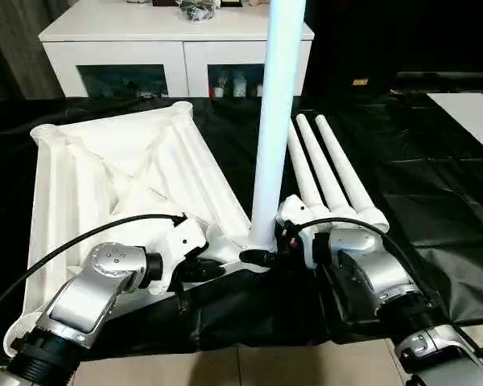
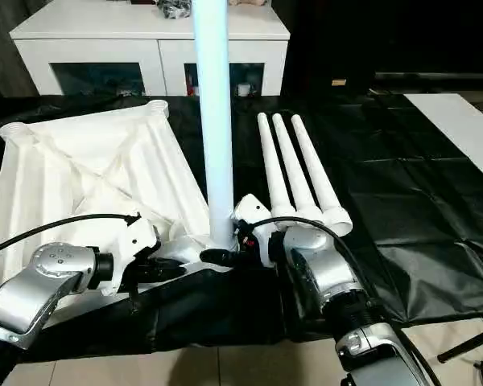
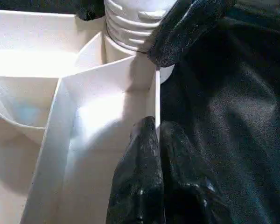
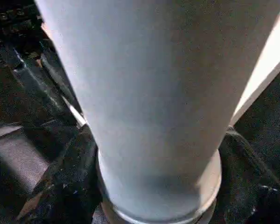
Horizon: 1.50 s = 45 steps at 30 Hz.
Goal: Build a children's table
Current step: Rotate leg to tighten
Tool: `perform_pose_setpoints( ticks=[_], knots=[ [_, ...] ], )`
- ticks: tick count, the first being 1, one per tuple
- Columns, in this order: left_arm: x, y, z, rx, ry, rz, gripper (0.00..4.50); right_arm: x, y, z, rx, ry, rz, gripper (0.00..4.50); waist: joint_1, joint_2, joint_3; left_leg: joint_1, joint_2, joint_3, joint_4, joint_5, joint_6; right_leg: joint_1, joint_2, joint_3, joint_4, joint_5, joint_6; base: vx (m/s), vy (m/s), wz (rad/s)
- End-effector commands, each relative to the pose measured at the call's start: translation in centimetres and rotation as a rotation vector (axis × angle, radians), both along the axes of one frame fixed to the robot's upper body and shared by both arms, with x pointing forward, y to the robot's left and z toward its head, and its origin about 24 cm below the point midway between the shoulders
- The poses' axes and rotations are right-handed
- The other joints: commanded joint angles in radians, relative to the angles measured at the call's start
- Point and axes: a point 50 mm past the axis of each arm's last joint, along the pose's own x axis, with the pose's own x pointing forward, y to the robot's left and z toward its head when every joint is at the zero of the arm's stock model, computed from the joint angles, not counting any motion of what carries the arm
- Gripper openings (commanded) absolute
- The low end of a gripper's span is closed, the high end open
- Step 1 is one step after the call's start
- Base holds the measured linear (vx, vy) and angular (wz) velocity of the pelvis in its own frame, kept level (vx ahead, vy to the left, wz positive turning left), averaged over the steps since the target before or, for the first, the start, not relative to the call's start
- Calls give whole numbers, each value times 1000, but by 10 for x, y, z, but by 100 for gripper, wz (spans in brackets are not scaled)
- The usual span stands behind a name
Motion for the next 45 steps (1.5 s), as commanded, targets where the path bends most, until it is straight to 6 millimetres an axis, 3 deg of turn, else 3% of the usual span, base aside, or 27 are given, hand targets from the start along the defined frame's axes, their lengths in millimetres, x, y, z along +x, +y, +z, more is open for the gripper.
perform_pose_setpoints(
  ticks=[1,6,9,12,15,16,19,21,24,26,28,30,31,36,37,42,45],
  knots=[
    [-2,-9,-11,-1,39,19,0,9,0,-5,-33,-13,-137,277,-7,0,-46,2,20,0,-68,-117,21,41,-64,41,-66,4,-246,0,0,0],
    [10,-16,-20,22,25,154,0,16,7,-15,-18,21,-367,276,-21,-1,-42,6,20,-5,-77,-201,-15,40,-68,42,-81,-153,-218,0,0,0],
    [25,-24,-23,27,3,322,0,20,19,-22,-7,45,-564,276,-24,1,-40,10,20,-5,-80,-223,-30,32,-67,45,-88,-190,-205,0,0,0],
    [42,-30,-23,50,-55,482,0,24,39,-24,21,75,-754,275,-24,4,-43,8,18,-6,-79,-216,-37,32,-68,47,-88,-187,-192,0,0,0],
    [48,-34,-21,48,-76,528,0,26,51,-21,43,77,-810,275,-23,5,-46,6,17,-6,-78,-200,-39,31,-66,46,-85,-148,-183,0,0,0],
    [49,-36,-21,47,-80,535,0,25,59,-20,41,74,-805,275,-22,5,-47,3,16,-5,-76,-179,-33,33,-64,45,-80,-91,-181,0,0,0],
    [51,-39,-19,43,-84,527,0,23,73,-13,84,50,-745,275,-20,4,-49,1,17,-5,-75,-161,-22,37,-65,43,-76,-49,-180,0,0,0],
    [51,-39,-18,46,-88,520,0,24,76,-8,103,24,-712,345,-20,4,-48,0,16,-5,-76,-167,-19,37,-65,43,-77,-48,-181,0,0,0],
    [47,-35,-19,46,-85,474,0,26,68,-4,112,-15,-655,357,-23,4,-43,-1,16,-5,-79,-204,-16,36,-66,43,-84,-107,-175,0,0,0],
    [44,-33,-19,43,-81,452,0,26,63,-3,105,-26,-622,383,-31,3,-43,-11,17,-12,-84,-199,-16,45,-68,40,-84,-139,-161,0,0,0],
    [38,-27,-18,44,-71,390,0,27,47,0,57,-83,-553,383,-35,4,-43,-8,18,-11,-81,-201,-13,41,-68,41,-85,-133,-167,0,0,0],
    [34,-24,-18,45,-63,358,0,28,38,1,38,-105,-518,383,-35,4,-47,-7,18,-8,-77,-174,-4,43,-67,42,-82,-89,-183,0,0,0],
    [28,-20,-17,46,-48,297,0,27,26,4,23,-130,-438,383,-35,4,-49,-8,17,-7,-73,-137,11,46,-66,42,-76,-33,-202,0,0,0],
    [13,-13,-14,35,-1,116,0,19,8,11,2,-157,-217,383,-28,7,-57,-7,16,-3,-61,-46,54,50,-61,39,-58,160,-250,0,0,0],
    [9,-12,-13,26,19,72,0,17,5,12,6,-144,-173,383,-26,4,-57,-7,16,-1,-58,-32,76,49,-58,38,-54,206,-265,0,0,0],
    [-1,-9,-6,6,70,-23,0,11,2,12,-13,-118,-58,383,-18,7,-51,1,23,0,-65,-93,67,42,-61,36,-60,103,-279,0,0,0],
    [1,-7,-4,13,58,-14,0,8,5,10,-28,-95,1,383,-16,7,-47,4,25,0,-69,-127,41,39,-63,38,-65,38,-272,0,0,0]
  ],
)
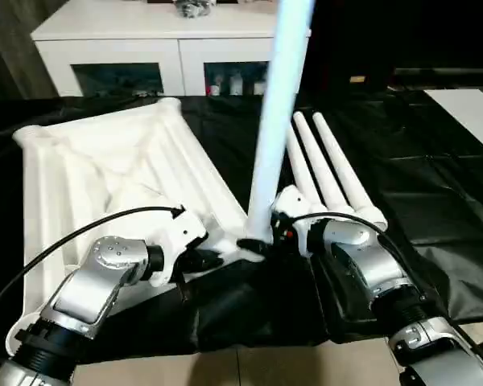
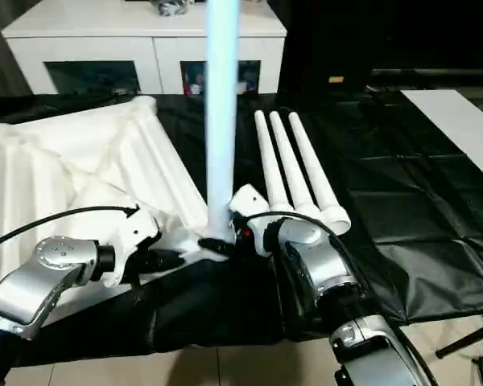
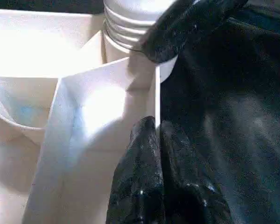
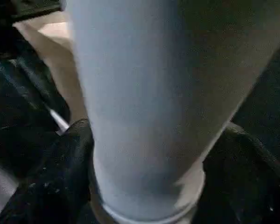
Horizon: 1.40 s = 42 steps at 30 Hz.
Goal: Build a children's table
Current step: Rotate leg to tighten
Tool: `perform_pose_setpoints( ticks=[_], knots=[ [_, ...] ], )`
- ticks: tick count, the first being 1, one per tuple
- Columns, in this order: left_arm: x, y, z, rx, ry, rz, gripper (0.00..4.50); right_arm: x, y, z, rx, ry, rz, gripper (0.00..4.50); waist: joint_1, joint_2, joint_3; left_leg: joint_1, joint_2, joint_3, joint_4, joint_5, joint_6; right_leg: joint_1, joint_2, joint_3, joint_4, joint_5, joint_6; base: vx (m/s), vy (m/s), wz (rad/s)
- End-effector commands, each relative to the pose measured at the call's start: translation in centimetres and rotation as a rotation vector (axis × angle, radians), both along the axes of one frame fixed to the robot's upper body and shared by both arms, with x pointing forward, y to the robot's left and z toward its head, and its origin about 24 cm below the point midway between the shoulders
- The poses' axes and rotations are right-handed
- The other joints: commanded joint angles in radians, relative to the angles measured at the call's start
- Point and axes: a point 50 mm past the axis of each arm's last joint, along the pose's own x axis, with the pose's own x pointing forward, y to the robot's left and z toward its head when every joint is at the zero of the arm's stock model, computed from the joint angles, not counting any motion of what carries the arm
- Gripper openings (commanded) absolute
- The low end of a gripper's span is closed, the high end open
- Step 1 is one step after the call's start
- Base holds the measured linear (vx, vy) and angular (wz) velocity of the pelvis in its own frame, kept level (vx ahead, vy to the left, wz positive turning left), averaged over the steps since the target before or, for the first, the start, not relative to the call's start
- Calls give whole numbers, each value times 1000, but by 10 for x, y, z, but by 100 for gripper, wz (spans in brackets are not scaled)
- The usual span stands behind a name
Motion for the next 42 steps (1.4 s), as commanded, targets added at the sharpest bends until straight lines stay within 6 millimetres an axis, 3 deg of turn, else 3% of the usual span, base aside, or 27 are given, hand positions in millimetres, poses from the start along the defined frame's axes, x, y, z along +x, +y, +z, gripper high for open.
perform_pose_setpoints(
  ticks=[1,3,6,7,10,11,17,20,22,25,27,29,33,35,38,41,42],
  knots=[
    [-7,-6,-7,2,55,-52,0,-3,2,1,-3,11,44,383,-3,4,-47,8,23,0,-68,-131,35,46,-63,40,-60,28,-266,0,0,0],
    [-7,-5,-7,4,56,-51,0,-3,2,0,-3,15,48,349,-4,4,-47,7,23,-1,-68,-134,32,46,-64,40,-60,21,-263,0,0,0],
    [-8,-3,-8,6,59,-49,0,-4,4,-2,-26,20,71,346,-2,0,-50,5,20,-1,-65,-101,37,48,-64,41,-57,47,-260,0,0,0],
    [-8,-3,-8,6,59,-49,0,-4,4,-2,-26,20,71,312,-1,0,-51,6,20,0,-64,-96,39,48,-64,41,-57,55,-262,0,0,0],
    [-9,-1,-8,9,64,-42,0,-2,2,-3,-24,23,48,303,-2,0,-51,5,20,0,-63,-78,48,48,-63,40,-54,78,-266,0,0,0],
    [-9,-1,-8,10,63,-41,0,-2,2,-3,-21,24,45,281,-2,-1,-51,4,20,0,-63,-84,48,48,-63,40,-55,68,-266,0,0,0],
    [-3,0,-13,27,49,26,0,3,2,-8,15,50,-82,269,-5,0,-48,6,21,0,-66,-114,35,45,-64,41,-60,15,-260,0,0,0],
    [4,-2,-17,35,35,113,0,7,4,-16,18,67,-209,269,-8,2,-41,12,21,-1,-73,-189,2,41,-66,43,-71,-101,-245,0,0,0],
    [15,-7,-22,37,14,257,0,12,9,-24,27,90,-396,269,-10,1,-38,17,19,-4,-78,-231,-26,38,-68,45,-81,-196,-221,0,0,0],
    [29,-16,-26,23,7,464,0,15,20,-34,26,135,-613,269,-10,6,-40,13,18,-4,-78,-218,-36,36,-67,46,-82,-190,-208,0,0,0],
    [33,-19,-27,12,3,515,0,15,26,-35,27,149,-657,269,-12,3,-42,17,18,-5,-79,-230,-45,35,-67,46,-84,-206,-201,0,0,0],
    [41,-30,-26,9,-39,573,0,16,43,-35,62,182,-738,268,-14,2,-41,9,17,-5,-79,-225,-36,34,-65,47,-83,-176,-188,0,0,0],
    [46,-40,-24,7,-76,589,0,17,59,-29,78,150,-743,268,-6,-5,-47,7,16,-3,-76,-178,-21,38,-65,45,-79,-112,-172,0,0,0],
    [46,-40,-24,19,-82,585,0,17,62,-25,115,140,-710,268,-4,-3,-48,5,16,-4,-76,-162,-15,40,-66,44,-76,-88,-172,0,0,0],
    [45,-36,-25,38,-84,593,0,18,62,-16,154,83,-658,340,-3,-1,-48,5,17,-3,-75,-160,-8,40,-66,44,-75,-68,-176,0,0,0],
    [45,-33,-26,46,-84,599,0,20,57,-13,157,57,-649,348,-9,-4,-43,0,16,-5,-80,-189,-2,42,-65,43,-80,-109,-166,0,0,0],
    [45,-32,-26,49,-86,601,0,20,56,-12,152,47,-652,358,-17,-5,-44,-6,15,-9,-83,-190,-6,49,-67,41,-80,-132,-164,0,0,0]
  ],
)
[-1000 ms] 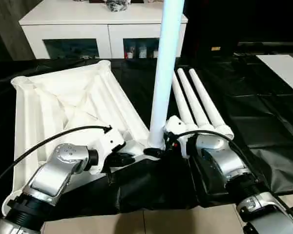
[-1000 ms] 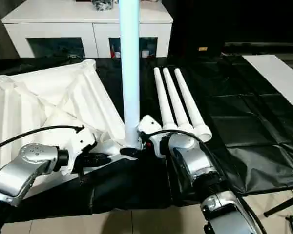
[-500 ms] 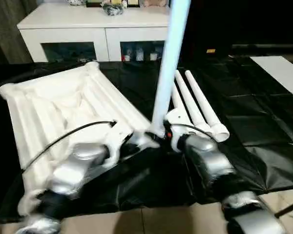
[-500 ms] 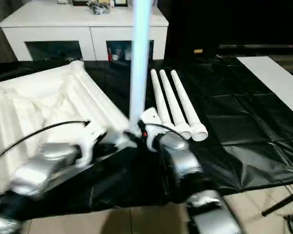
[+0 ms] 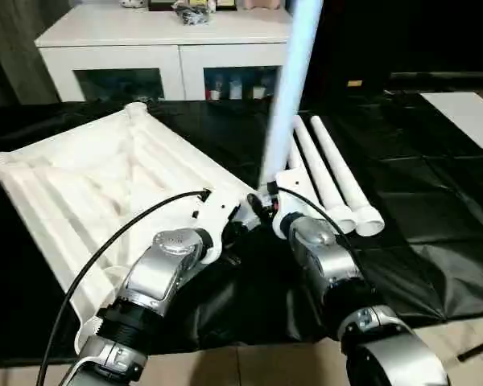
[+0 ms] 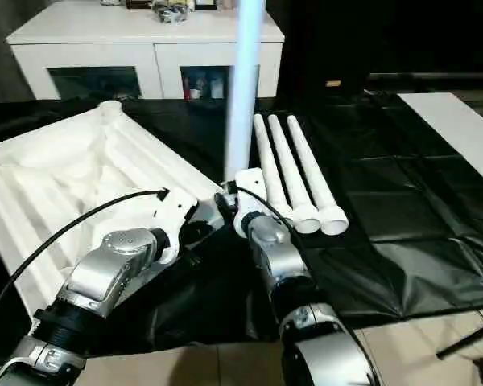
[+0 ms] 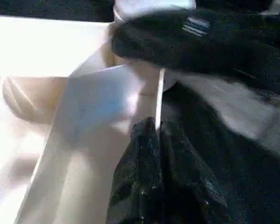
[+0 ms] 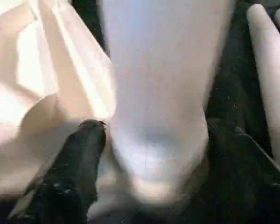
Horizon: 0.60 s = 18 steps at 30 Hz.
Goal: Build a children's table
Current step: Rotate leg to tighten
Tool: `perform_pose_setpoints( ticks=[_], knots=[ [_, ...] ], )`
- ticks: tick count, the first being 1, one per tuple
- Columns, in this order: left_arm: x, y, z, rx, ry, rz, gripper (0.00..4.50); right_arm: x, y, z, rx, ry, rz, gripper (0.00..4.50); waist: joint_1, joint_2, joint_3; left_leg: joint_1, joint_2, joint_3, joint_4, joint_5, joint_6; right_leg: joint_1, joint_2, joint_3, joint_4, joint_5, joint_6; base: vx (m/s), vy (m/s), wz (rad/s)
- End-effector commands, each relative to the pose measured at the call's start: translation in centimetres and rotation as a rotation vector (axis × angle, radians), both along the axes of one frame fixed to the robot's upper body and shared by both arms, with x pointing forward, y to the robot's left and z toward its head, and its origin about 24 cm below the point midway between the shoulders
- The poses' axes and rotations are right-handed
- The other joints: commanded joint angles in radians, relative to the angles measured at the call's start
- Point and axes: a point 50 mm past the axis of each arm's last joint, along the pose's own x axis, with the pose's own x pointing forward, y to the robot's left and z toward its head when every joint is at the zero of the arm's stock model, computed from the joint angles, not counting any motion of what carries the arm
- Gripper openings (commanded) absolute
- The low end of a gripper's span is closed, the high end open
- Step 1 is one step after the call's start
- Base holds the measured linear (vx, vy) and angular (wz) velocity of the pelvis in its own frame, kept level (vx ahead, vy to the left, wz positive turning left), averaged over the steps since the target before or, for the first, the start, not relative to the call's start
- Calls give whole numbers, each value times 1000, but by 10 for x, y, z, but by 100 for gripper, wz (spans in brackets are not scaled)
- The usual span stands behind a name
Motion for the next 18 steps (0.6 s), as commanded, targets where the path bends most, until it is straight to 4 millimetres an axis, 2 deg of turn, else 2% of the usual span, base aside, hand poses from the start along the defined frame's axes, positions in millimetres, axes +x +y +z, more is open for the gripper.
perform_pose_setpoints(
  ticks=[1,2,3,4,5,7,8,9,10,11,12,14,15,16,17,18],
  knots=[
    [-2,17,-16,55,45,102,0,-5,10,2,5,-16,60,383,5,-4,-42,-14,16,-10,-80,-191,-1,44,-68,38,-84,-140,-165,0,0,0],
    [0,20,-16,60,36,112,0,-4,3,6,-13,-39,61,387,0,-4,-42,-12,16,-10,-78,-185,-2,42,-69,39,-83,-132,-169,0,0,0],
    [2,22,-14,65,15,120,0,-4,-4,9,-31,-61,63,387,1,-6,-42,-10,16,-9,-77,-179,1,42,-67,39,-86,-126,-167,0,0,0],
    [6,23,-12,70,-21,139,0,-6,-11,11,-34,-76,76,387,3,0,-43,-6,16,-7,-74,-168,7,39,-66,41,-85,-97,-171,0,0,0],
    [9,24,-10,72,-45,152,0,-8,-15,12,-33,-84,86,387,8,-3,-45,-4,15,-6,-72,-156,14,42,-63,41,-85,-72,-168,0,0,0],
    [14,23,-6,27,-81,158,44,-10,-21,13,-55,-104,89,388,12,-4,-45,-7,13,-6,-71,-124,19,45,-63,40,-82,-29,-171,0,0,0],
    [16,21,-1,-21,-97,150,55,-12,-23,13,-58,-107,89,388,9,6,-48,-9,13,-7,-70,-108,18,48,-65,40,-75,2,-184,0,0,0],
    [16,21,-1,-21,-97,150,55,-12,-23,13,-58,-107,89,388,9,2,-47,-7,11,-5,-68,-110,22,45,-64,40,-81,4,-189,0,0,0],
    [23,22,12,-49,-170,182,55,-15,-26,11,-58,-103,94,388,9,6,-51,-9,12,-5,-66,-95,25,49,-65,41,-74,37,-204,0,0,0],
    [26,25,19,-55,-224,207,61,-15,-27,11,-57,-101,91,388,10,4,-56,-10,13,-5,-60,-60,35,51,-64,41,-67,111,-216,0,0,0],
    [29,26,25,-55,-265,229,76,-15,-27,10,-56,-100,89,388,10,12,-58,-12,12,-7,-59,-42,40,52,-63,40,-62,150,-226,0,0,0],
    [32,35,36,-46,-341,273,97,-15,-27,10,-54,-96,75,388,10,9,-69,-15,9,-6,-46,34,69,54,-57,37,-45,326,-254,0,0,0],
    [33,40,42,-43,-375,288,97,-15,-27,10,-55,-95,75,388,11,13,-68,-17,9,-7,-45,41,76,51,-57,36,-43,350,-259,0,0,0],
    [34,53,52,-42,-412,319,99,-17,-26,12,-56,-93,79,388,12,12,-63,-15,12,-7,-47,17,83,48,-58,33,-45,330,-265,0,0,0],
    [33,56,53,-39,-416,323,99,-18,-26,12,-56,-92,80,388,12,13,-62,-14,14,-7,-48,7,79,49,-58,33,-44,316,-264,0,0,0],
    [29,77,62,-12,-435,353,99,-19,-23,13,-57,-93,95,388,14,13,-62,-12,17,-7,-49,-6,73,47,-60,33,-45,290,-262,0,0,0]
  ],
)
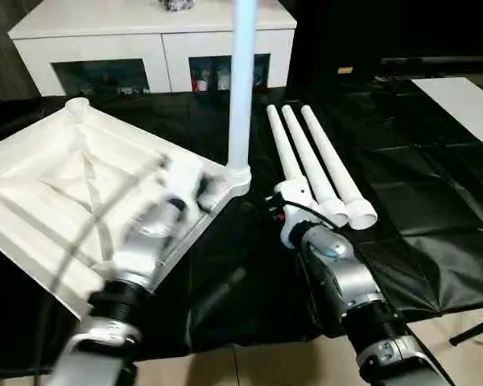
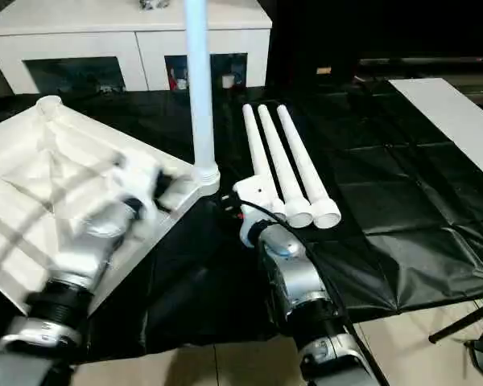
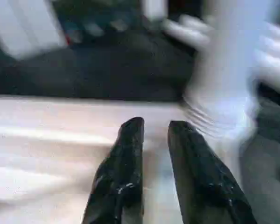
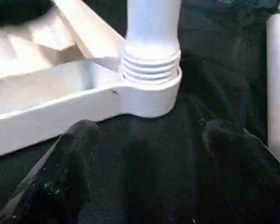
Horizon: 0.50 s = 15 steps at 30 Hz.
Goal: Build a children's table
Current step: Rotate leg to tighten
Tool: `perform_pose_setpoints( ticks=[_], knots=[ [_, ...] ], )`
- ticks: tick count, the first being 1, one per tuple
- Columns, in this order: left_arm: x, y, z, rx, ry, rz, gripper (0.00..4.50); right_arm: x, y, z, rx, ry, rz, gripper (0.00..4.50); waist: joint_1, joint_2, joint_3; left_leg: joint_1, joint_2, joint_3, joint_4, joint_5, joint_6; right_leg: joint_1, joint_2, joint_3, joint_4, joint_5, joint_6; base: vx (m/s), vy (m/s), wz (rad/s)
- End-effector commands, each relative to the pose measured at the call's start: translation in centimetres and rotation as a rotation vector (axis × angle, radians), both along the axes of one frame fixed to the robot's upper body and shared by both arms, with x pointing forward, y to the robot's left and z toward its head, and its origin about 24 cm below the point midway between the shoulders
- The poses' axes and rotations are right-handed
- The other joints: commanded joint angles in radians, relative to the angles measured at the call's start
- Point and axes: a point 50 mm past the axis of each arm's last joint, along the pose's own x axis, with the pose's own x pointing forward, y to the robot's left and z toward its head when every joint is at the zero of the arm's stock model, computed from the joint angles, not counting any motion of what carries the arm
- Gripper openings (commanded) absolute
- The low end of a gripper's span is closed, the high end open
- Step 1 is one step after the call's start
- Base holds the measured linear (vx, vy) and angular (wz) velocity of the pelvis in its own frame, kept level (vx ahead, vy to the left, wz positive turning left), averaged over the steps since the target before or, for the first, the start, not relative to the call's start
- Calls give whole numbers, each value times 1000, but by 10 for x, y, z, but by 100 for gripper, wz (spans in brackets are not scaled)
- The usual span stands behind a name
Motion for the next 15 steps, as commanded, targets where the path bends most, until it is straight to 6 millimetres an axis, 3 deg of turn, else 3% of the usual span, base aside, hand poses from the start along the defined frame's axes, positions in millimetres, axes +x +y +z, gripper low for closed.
perform_pose_setpoints(
  ticks=[1,2,3,4,5,6,7,8,9,10,11,12,13,15],
  knots=[
    [-3,22,12,13,-31,53,99,-2,0,2,-10,-1,5,388,9,8,-66,7,16,-6,-53,-12,59,71,-61,36,-45,272,-260,0,0,0],
    [-8,42,16,45,-29,94,99,-3,2,2,-16,0,19,388,9,8,-64,14,16,-2,-54,-40,48,64,-59,36,-50,228,-257,0,0,0],
    [-10,50,17,62,-24,113,99,-3,3,1,-19,2,24,388,8,11,-62,11,16,-3,-57,-53,34,66,-60,36,-50,195,-253,0,0,0],
    [-14,64,18,89,-12,147,99,-4,4,1,-23,3,35,388,7,3,-59,14,15,0,-58,-67,26,62,-57,38,-54,167,-247,0,0,0],
    [-23,88,19,145,21,204,99,-4,5,0,-28,8,52,388,11,8,-61,16,18,-2,-58,-69,20,63,-61,38,-50,158,-246,0,0,0],
    [-25,94,19,162,28,223,99,-4,6,0,-28,10,55,388,5,10,-58,8,15,-3,-61,-60,14,64,-57,37,-50,146,-233,0,0,0],
    [-37,125,21,238,58,323,99,-5,8,-1,-32,17,70,388,8,9,-60,15,15,-1,-58,-65,11,60,-58,37,-51,145,-230,0,0,0],
    [-41,135,22,263,66,362,99,-5,8,-2,-34,20,74,388,1,7,-58,10,12,-2,-60,-62,9,62,-55,37,-51,141,-223,0,0,0],
    [-52,160,22,314,93,460,99,-5,9,-3,-38,25,76,388,5,14,-59,18,14,-2,-58,-69,4,56,-57,38,-52,133,-224,0,0,0],
    [-56,168,22,331,103,493,99,-5,9,-3,-40,27,77,388,3,14,-56,15,13,-2,-61,-74,0,57,-55,38,-52,128,-222,0,0,0],
    [-63,181,21,357,121,546,99,-5,10,-4,-44,31,77,388,7,17,-56,21,15,-3,-63,-96,-11,53,-55,37,-54,111,-217,0,0,0],
    [-63,181,21,357,121,546,99,-5,10,-4,-44,31,77,388,8,16,-54,22,16,-2,-65,-106,-14,51,-54,38,-56,100,-217,0,0,0],
    [-86,209,15,420,209,643,99,-6,11,-6,-56,38,82,388,17,9,-53,23,17,-2,-64,-120,-18,49,-58,39,-55,79,-218,0,0,0],
    [-102,224,9,449,278,683,99,-6,12,-7,-62,45,88,388,13,11,-51,16,16,-4,-69,-129,-22,51,-58,39,-54,64,-208,0,0,0]
  ],
)
